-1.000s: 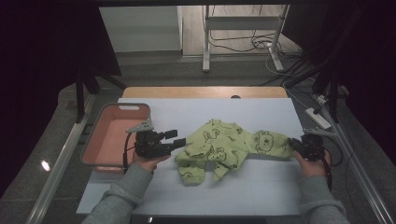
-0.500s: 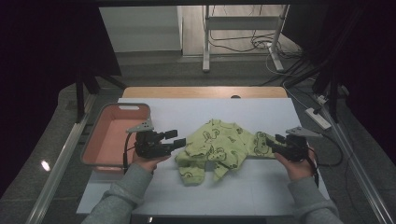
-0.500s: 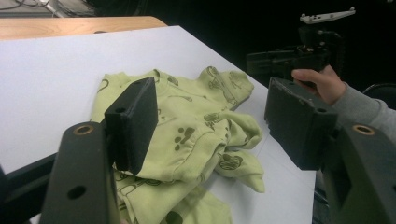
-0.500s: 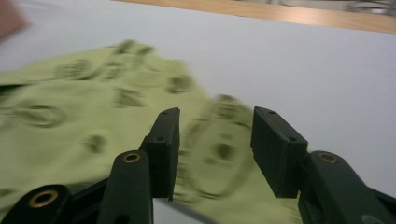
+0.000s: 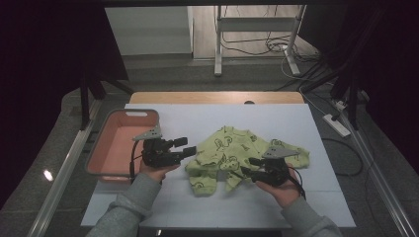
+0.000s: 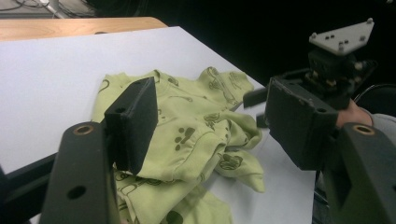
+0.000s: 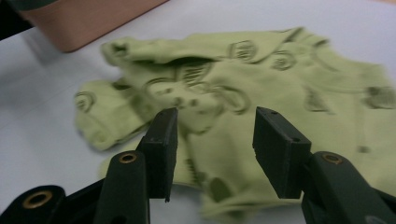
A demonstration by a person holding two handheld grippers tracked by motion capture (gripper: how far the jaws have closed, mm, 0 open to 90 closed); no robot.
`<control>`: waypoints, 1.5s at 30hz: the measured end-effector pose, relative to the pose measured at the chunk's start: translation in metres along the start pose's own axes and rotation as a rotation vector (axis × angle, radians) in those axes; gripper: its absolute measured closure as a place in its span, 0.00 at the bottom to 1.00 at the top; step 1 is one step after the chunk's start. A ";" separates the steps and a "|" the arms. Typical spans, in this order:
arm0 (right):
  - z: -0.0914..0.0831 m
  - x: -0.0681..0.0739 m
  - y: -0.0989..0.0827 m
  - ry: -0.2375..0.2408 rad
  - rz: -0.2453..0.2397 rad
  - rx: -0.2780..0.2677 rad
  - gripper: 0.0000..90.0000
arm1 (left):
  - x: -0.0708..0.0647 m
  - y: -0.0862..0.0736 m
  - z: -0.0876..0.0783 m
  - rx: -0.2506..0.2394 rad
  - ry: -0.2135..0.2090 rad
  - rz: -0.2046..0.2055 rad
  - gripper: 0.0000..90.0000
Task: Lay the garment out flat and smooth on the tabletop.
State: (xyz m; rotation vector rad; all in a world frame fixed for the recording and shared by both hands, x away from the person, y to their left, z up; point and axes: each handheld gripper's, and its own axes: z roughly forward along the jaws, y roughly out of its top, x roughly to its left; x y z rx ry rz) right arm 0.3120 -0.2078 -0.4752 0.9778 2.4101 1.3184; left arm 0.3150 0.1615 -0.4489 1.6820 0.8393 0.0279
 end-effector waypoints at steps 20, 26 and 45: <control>0.042 0.036 -0.019 0.061 -0.134 0.157 0.46 | -0.001 -0.001 0.002 0.008 -0.001 0.004 0.38; 0.046 0.033 -0.022 -0.002 -0.149 0.205 0.57 | -0.001 -0.001 0.001 0.005 0.001 0.006 0.38; 0.033 0.019 -0.016 0.017 -0.074 0.158 0.75 | -0.001 -0.001 0.001 0.004 0.000 0.005 0.38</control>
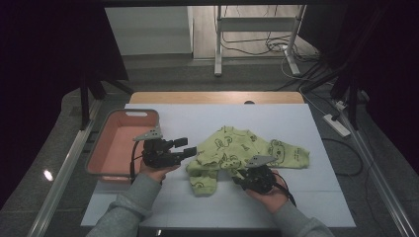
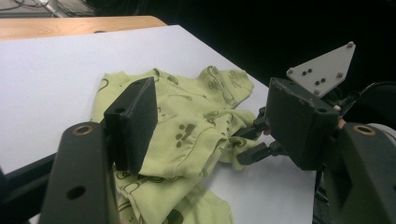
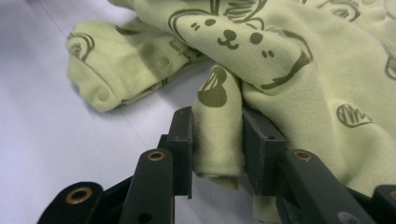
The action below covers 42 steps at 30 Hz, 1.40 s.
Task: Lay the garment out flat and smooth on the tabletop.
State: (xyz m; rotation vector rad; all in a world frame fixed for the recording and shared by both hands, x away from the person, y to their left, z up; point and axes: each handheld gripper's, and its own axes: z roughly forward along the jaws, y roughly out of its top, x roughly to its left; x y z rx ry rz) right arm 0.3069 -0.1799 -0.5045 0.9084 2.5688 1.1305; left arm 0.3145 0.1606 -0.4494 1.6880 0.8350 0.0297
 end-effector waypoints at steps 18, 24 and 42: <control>-0.042 0.003 -0.001 0.020 0.010 -0.115 0.75 | -0.002 0.000 -0.001 0.001 -0.005 0.005 0.38; -0.053 0.004 -0.005 0.021 0.017 -0.134 0.75 | -0.002 0.000 -0.001 0.002 -0.005 0.005 0.38; -0.068 0.024 -0.029 0.069 0.001 -0.084 0.74 | -0.001 0.000 -0.001 0.002 0.000 0.002 0.37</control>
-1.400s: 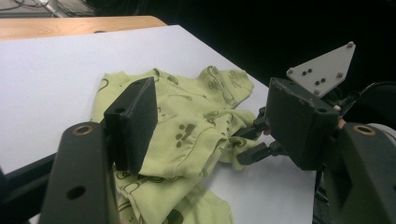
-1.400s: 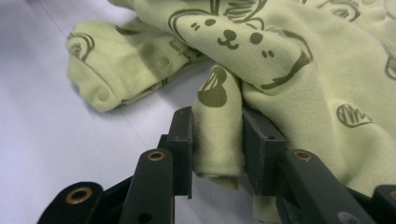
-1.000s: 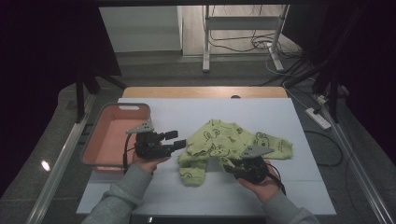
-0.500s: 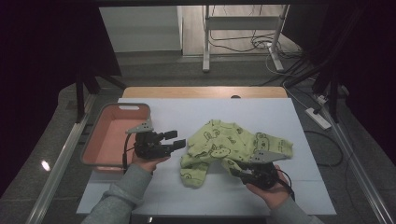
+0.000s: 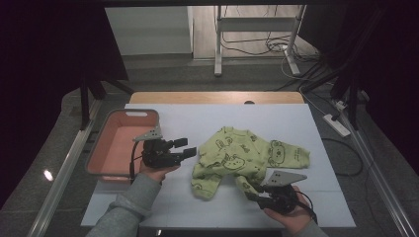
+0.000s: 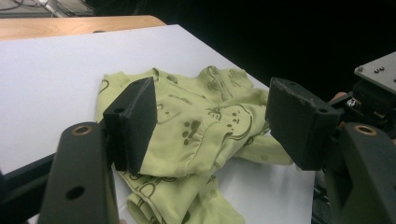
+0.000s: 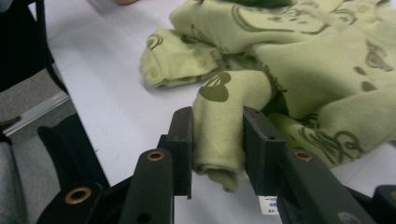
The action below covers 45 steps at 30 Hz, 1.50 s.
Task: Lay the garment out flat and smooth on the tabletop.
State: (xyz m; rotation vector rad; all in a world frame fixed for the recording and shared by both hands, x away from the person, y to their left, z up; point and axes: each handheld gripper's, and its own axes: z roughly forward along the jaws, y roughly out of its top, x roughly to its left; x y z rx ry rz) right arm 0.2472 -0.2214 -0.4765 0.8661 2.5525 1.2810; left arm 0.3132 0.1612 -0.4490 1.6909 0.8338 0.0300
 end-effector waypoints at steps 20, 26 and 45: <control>0.015 0.015 0.023 0.056 -0.049 -0.027 0.53 | -0.001 -0.001 0.002 0.007 0.003 0.003 0.37; 0.054 0.017 0.034 0.089 -0.078 0.026 0.52 | -0.002 -0.002 0.003 0.010 0.003 0.004 0.37; 0.128 0.026 0.049 0.114 -0.160 0.167 0.46 | 0.000 -0.002 0.002 0.006 0.007 0.001 0.37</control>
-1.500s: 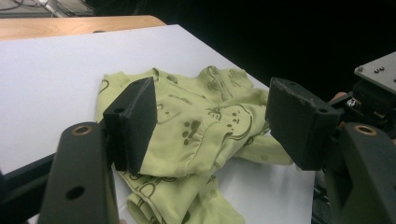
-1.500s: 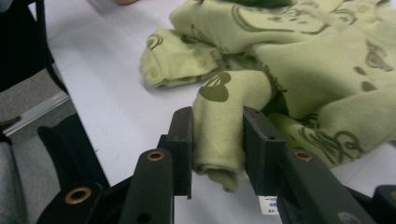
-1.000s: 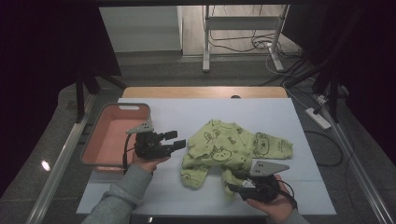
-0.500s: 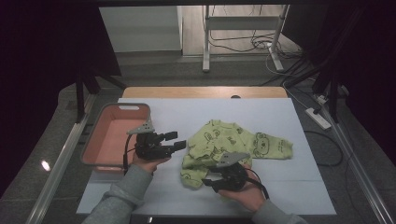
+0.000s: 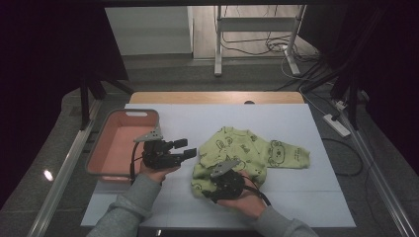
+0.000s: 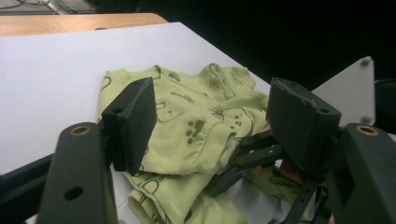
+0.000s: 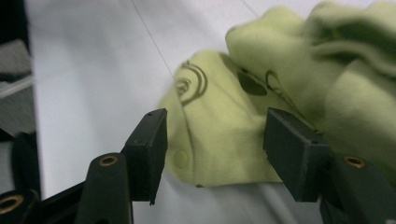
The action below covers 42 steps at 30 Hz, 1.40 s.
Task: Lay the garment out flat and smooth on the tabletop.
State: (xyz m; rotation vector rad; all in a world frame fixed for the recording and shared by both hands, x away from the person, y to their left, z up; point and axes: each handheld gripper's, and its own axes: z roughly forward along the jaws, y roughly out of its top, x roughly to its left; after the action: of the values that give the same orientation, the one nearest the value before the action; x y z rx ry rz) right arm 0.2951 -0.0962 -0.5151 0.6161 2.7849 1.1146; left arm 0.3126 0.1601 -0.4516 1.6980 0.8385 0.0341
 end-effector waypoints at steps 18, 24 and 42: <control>0.008 0.001 -0.004 -0.024 -0.034 0.034 0.81 | 0.001 0.000 -0.002 -0.006 0.002 -0.001 0.37; -0.008 0.000 -0.003 0.020 0.010 -0.011 0.85 | 0.001 0.000 -0.001 -0.004 0.001 -0.001 0.37; -0.035 0.050 -0.027 0.123 -0.056 -0.010 0.81 | 0.000 0.001 -0.001 -0.005 -0.001 0.001 0.37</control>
State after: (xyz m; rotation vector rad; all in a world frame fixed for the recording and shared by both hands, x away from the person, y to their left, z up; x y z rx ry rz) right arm 0.2324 -0.1165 -0.5038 0.4811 2.8774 1.1934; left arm 0.3130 0.1606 -0.4504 1.6930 0.8361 0.0355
